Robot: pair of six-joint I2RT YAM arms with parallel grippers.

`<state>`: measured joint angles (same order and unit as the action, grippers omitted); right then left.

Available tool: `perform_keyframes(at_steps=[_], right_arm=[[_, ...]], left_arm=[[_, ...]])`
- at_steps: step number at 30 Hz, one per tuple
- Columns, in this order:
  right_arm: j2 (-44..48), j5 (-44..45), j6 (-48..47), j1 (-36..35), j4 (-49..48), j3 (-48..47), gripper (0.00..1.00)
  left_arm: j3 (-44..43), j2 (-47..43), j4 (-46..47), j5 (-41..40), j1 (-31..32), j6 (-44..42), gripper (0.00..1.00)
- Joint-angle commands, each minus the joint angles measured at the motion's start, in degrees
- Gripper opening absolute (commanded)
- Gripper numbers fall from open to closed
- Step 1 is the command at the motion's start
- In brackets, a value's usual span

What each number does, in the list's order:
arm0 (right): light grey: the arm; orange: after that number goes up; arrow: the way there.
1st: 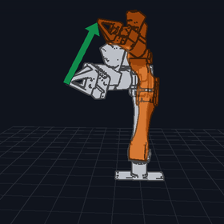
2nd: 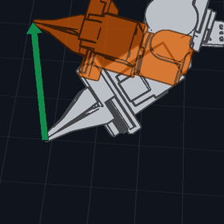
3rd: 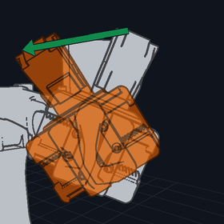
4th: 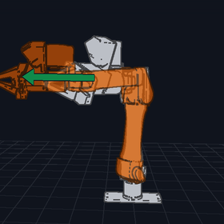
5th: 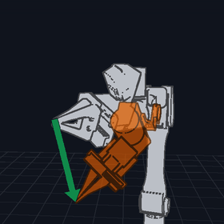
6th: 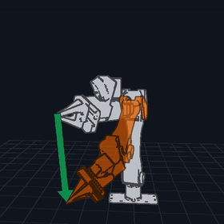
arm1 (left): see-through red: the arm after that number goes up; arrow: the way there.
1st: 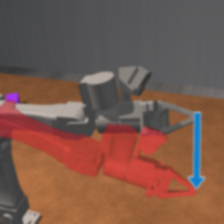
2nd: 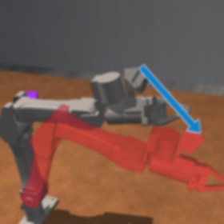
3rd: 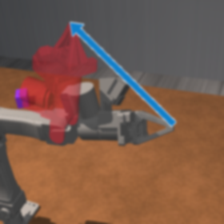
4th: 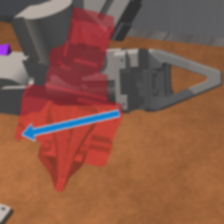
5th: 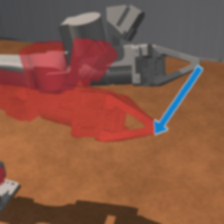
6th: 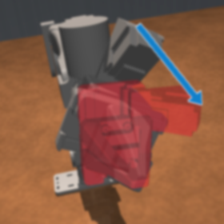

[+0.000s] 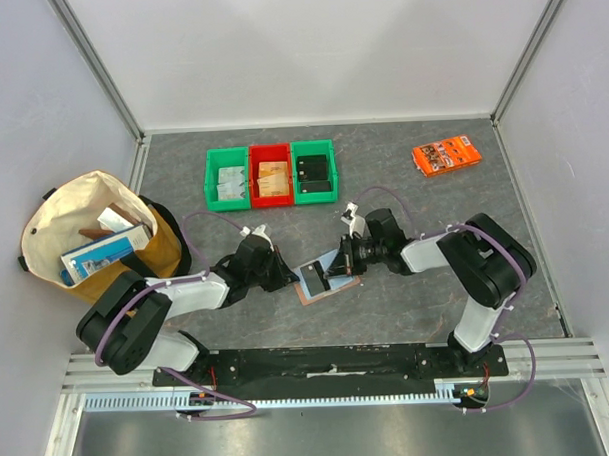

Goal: Take the credit cards out of the card holder
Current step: Remove the credit card from the card holder.

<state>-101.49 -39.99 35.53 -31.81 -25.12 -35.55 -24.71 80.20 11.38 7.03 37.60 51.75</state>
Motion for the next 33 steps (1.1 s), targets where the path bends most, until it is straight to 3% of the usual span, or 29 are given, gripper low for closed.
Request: perform_keyframes(at_steps=[1,8,11,18,22,27,33], right_arm=[[2.2,2.6,-6.0,1.5,8.1,-2.8,0.01],[0.1,-0.1,-5.6,1.5,8.0,-4.6,0.33],[-1.3,-0.9,-5.2,1.4,7.4,-4.9,0.39],[-3.9,-0.8,-5.9,1.4,6.6,-4.3,0.41],[-4.8,-1.9,-4.5,1.4,3.8,-3.6,0.31],[-4.2,-1.1,-6.0,1.8,6.4,-5.0,0.02],[2.0,2.9,-11.0,5.3,13.4,-4.4,0.00]], left_arm=[[0.8,2.2,-4.2,-1.8,0.0,-1.3,0.02],[0.6,2.6,-4.0,-1.3,-0.1,-1.6,0.02],[0.7,2.2,-4.0,-1.3,-0.1,-1.6,0.02],[0.6,2.5,-3.9,-1.2,-0.1,-1.6,0.02],[0.5,2.7,-3.8,-1.2,-0.1,-1.6,0.02],[0.9,2.9,-4.0,-1.7,-0.1,-1.0,0.02],[1.1,2.7,-4.5,-2.3,-0.1,-0.6,0.02]])
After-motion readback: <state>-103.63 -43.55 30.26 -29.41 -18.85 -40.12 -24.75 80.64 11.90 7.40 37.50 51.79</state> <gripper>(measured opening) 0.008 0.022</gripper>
